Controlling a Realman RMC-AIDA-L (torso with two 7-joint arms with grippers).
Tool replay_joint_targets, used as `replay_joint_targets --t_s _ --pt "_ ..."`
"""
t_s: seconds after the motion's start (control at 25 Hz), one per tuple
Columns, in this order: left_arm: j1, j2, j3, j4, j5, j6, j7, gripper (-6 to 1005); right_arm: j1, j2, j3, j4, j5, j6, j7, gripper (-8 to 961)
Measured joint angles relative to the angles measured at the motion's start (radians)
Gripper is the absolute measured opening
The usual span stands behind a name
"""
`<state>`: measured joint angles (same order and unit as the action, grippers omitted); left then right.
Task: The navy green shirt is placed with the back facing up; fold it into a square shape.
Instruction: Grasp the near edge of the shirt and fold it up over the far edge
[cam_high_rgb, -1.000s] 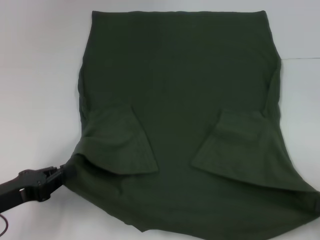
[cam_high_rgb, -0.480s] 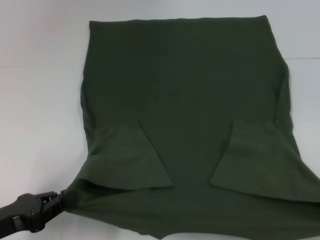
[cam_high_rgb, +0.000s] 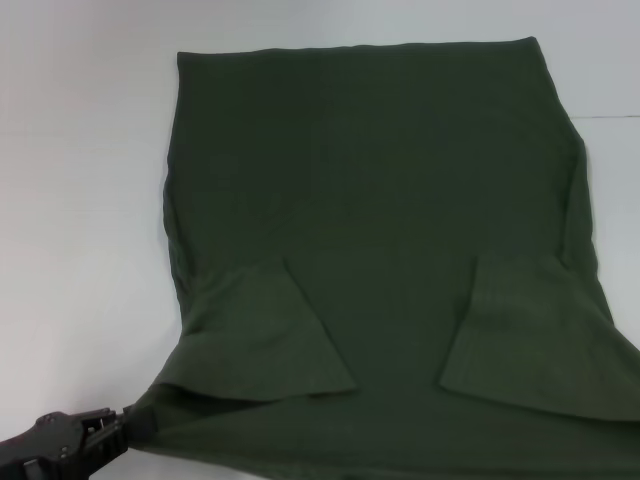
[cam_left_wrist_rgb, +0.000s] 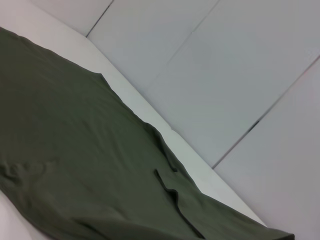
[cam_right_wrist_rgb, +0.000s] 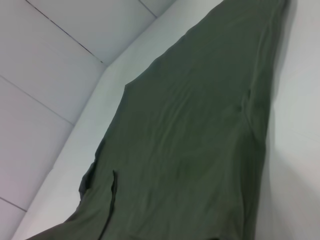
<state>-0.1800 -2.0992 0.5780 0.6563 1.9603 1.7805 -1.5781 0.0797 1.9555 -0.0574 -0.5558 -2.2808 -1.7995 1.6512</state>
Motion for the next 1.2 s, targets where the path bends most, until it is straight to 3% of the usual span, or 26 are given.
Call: replay_joint_targets --t_s 0.88,1.08,1.2 --pt "0.0 -0.002 0.001 -0.002 0.039 0.061 -0.007 47 -0.027 0.002 0.002 -0.001 -0.014 -0.025 -0.008 19" --pt "-0.065 0.002 -0.04 -0.016 0.034 0.041 -0.011 47 0.039 -0.014 0.058 -0.001 -0.006 -0.025 0.025 19" --pt "-0.15 0.008 -0.109 -0.04 0.034 0.005 -0.018 47 0.116 -0.036 0.079 -0.001 -0.006 -0.022 0.053 19"
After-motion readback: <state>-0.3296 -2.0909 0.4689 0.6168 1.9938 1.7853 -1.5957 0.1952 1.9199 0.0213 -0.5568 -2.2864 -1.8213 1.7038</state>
